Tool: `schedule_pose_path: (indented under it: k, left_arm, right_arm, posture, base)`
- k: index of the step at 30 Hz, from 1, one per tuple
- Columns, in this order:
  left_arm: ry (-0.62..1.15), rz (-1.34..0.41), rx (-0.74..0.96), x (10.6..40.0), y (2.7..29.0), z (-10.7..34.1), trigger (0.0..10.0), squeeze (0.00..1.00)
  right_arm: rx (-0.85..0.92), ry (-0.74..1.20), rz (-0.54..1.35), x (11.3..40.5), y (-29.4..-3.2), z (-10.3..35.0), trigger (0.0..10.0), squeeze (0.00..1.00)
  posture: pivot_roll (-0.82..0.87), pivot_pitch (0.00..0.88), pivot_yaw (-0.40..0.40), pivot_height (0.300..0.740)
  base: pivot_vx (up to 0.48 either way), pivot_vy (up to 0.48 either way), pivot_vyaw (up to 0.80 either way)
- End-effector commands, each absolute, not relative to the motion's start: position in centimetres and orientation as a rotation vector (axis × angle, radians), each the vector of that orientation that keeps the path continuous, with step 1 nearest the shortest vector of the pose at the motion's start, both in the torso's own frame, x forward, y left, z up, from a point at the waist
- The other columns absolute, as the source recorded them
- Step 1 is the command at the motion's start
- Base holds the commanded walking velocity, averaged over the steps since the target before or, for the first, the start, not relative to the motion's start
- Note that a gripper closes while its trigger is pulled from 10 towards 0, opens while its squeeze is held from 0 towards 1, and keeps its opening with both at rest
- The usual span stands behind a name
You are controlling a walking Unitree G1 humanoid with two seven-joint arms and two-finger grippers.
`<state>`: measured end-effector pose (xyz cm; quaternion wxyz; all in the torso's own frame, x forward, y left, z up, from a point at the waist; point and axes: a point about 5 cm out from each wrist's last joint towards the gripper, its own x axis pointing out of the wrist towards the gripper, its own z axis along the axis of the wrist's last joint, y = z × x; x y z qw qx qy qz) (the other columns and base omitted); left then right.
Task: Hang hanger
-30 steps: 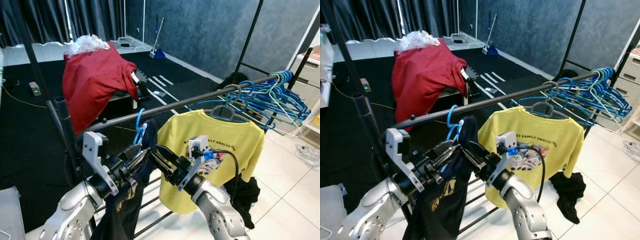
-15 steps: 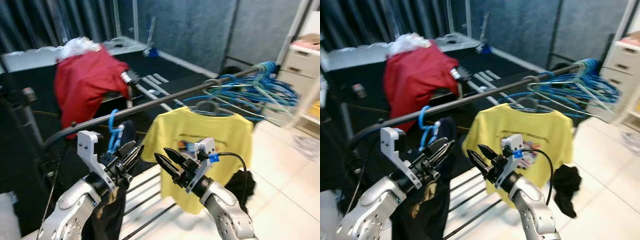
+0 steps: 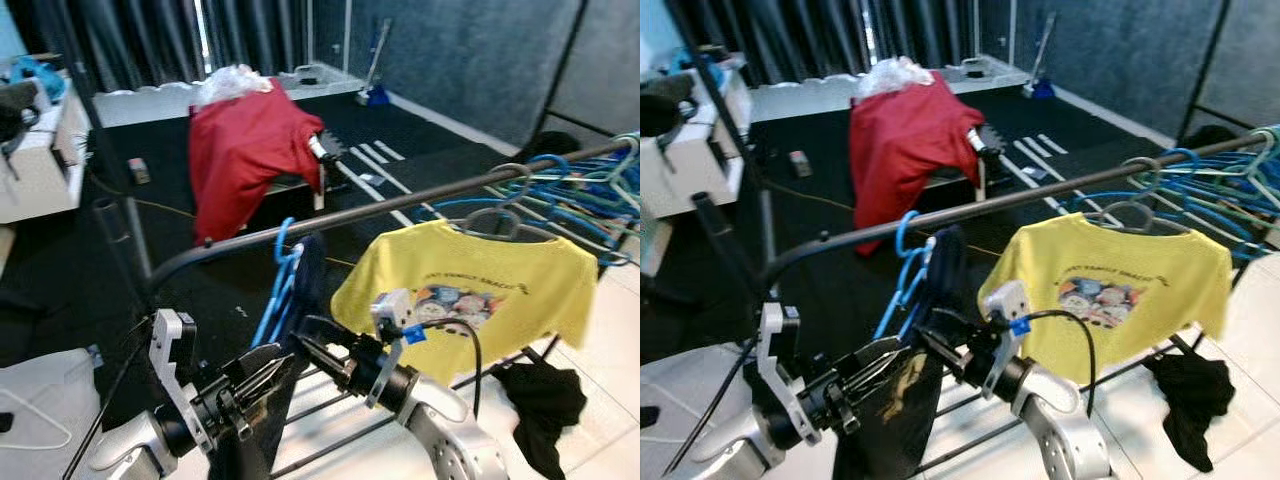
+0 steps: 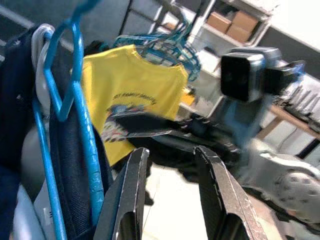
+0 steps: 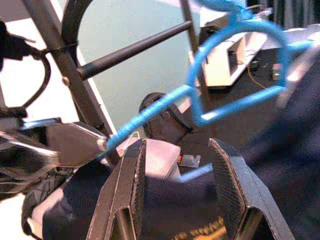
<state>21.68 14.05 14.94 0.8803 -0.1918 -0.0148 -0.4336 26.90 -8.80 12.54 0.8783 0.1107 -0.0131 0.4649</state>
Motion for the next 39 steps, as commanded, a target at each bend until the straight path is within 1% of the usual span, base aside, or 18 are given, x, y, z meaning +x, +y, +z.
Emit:
schedule_pose_path:
  k: [1, 5, 11, 17, 20, 22, 23, 24, 25, 26, 27, 28, 30, 32, 33, 35, 36, 39]
  left_arm:
    - [-0.011, -0.882, -0.394, 21.5, 14.8, 14.7, 10.0, 0.00]
    - [-0.018, -0.876, -0.390, 21.5, 15.0, 14.9, 10.0, 0.00]
    - [-0.061, -0.781, -0.381, 22.2, 16.3, 15.2, 10.0, 0.00]
    - [-0.053, -0.798, -0.384, 21.8, 16.5, 15.2, 10.0, 0.00]
    - [-0.027, -0.739, -0.360, 22.1, 16.8, 14.6, 10.0, 0.00]
    - [0.002, -0.539, -0.264, 23.5, 17.9, 13.1, 10.0, 0.00]
    - [0.002, -0.539, -0.264, 23.5, 17.9, 13.1, 10.0, 0.00]
    - [0.047, -0.403, -0.202, 24.3, 18.7, 11.9, 10.0, 0.00]
    - [0.132, -0.318, -0.142, 24.8, 19.2, 10.2, 10.0, 0.00]
    - [0.191, -0.271, -0.057, 24.9, 19.4, 8.7, 10.0, 0.00]
    - [0.191, -0.271, -0.057, 24.9, 19.4, 8.7, 10.0, 0.00]
    - [0.224, -0.251, 0.002, 24.8, 19.6, 7.8, 10.0, 0.00]
    - [0.246, -0.248, 0.025, 24.7, 19.5, 7.2, 10.0, 0.00]
    - [0.239, -0.248, -0.021, 24.8, 19.2, 7.1, 10.0, 0.00]
    - [0.200, -0.261, -0.060, 25.0, 19.0, 7.7, 10.0, 0.00]
    - [0.200, -0.261, -0.060, 25.0, 19.0, 7.7, 10.0, 0.00]
    - [0.157, -0.275, -0.084, 25.2, 18.8, 8.3, 10.0, 0.00]
    - [0.120, -0.287, -0.090, 25.4, 18.7, 8.8, 10.0, 0.00]
  right_arm:
    - [0.233, -0.023, 0.992, 26.7, -8.4, 12.6, 10.0, 0.00]
    - [0.227, -0.021, 0.995, 26.7, -8.5, 12.5, 10.0, 0.00]
    - [0.187, -0.026, 0.994, 26.9, -9.1, 12.7, 10.0, 0.00]
    - [0.177, -0.022, 1.007, 26.7, -9.1, 12.6, 10.0, 0.00]
    - [0.164, -0.027, 0.993, 26.6, -9.2, 12.5, 10.0, 0.00]
    - [0.122, -0.045, 0.856, 27.1, -10.1, 12.2, 10.0, 0.00]
    - [0.122, -0.045, 0.856, 27.1, -10.1, 12.2, 10.0, 0.00]
    - [0.095, -0.020, 0.747, 27.4, -10.8, 11.5, 10.0, 0.00]
    - [0.091, 0.026, 0.660, 27.3, -11.6, 10.5, 10.0, 0.00]
    - [0.086, 0.057, 0.617, 26.8, -12.1, 9.7, 10.0, 0.00]
    - [0.086, 0.057, 0.617, 26.8, -12.1, 9.7, 10.0, 0.00]
    - [0.086, 0.075, 0.601, 26.4, -12.3, 9.2, 10.0, 0.00]
    - [0.088, 0.075, 0.601, 25.9, -12.4, 9.1, 10.0, 0.00]
    - [0.092, 0.022, 0.588, 25.6, -12.8, 9.7, 10.0, 0.00]
    - [0.108, -0.018, 0.579, 25.5, -13.1, 10.2, 10.0, 0.00]
    - [0.108, -0.018, 0.579, 25.5, -13.1, 10.2, 10.0, 0.00]
    - [0.115, -0.055, 0.587, 25.4, -13.3, 10.7, 10.0, 0.00]
    - [0.092, -0.098, 0.585, 25.4, -13.5, 11.2, 10.0, 0.00]
  posture:
    - [-0.05, 0.023, -0.029, 0.735]
    - [-0.05, 0.022, -0.029, 0.735]
    - [-0.05, 0.027, -0.030, 0.735]
    - [-0.05, 0.024, -0.032, 0.735]
    - [-0.05, 0.019, -0.029, 0.735]
    - [-0.05, 0.017, -0.028, 0.735]
    - [-0.05, 0.017, -0.028, 0.735]
    - [-0.05, 0.014, -0.027, 0.735]
    - [-0.05, 0.011, -0.026, 0.735]
    - [-0.06, 0.012, -0.020, 0.735]
    - [-0.06, 0.012, -0.020, 0.735]
    - [-0.06, 0.012, -0.018, 0.735]
    - [-0.07, 0.016, -0.011, 0.735]
    - [-0.08, 0.019, -0.006, 0.735]
    - [-0.08, 0.022, -0.004, 0.735]
    - [-0.08, 0.022, -0.004, 0.735]
    - [-0.08, 0.024, -0.003, 0.735]
    - [-0.08, 0.026, -0.004, 0.735]
  base:
    - [0.000, 0.000, 0.80]
    - [0.000, 0.000, 0.80]
    - [0.000, 0.000, 0.80]
    - [0.000, 0.000, 0.80]
    - [0.000, 0.000, 0.80]
    - [0.000, 0.000, 0.00]
    - [0.000, 0.000, 0.00]
    - [0.000, 0.000, 0.00]
    - [0.000, 0.000, 0.00]
    - [0.000, 0.000, 0.00]
    - [0.000, 0.000, 0.00]
    - [0.000, 0.000, 0.00]
    - [0.000, 0.000, 0.00]
    - [0.000, 0.000, 0.00]
    - [0.000, 0.000, 0.00]
    - [0.000, 0.000, 0.00]
    - [0.000, 0.000, 0.00]
    - [0.000, 0.000, 0.00]
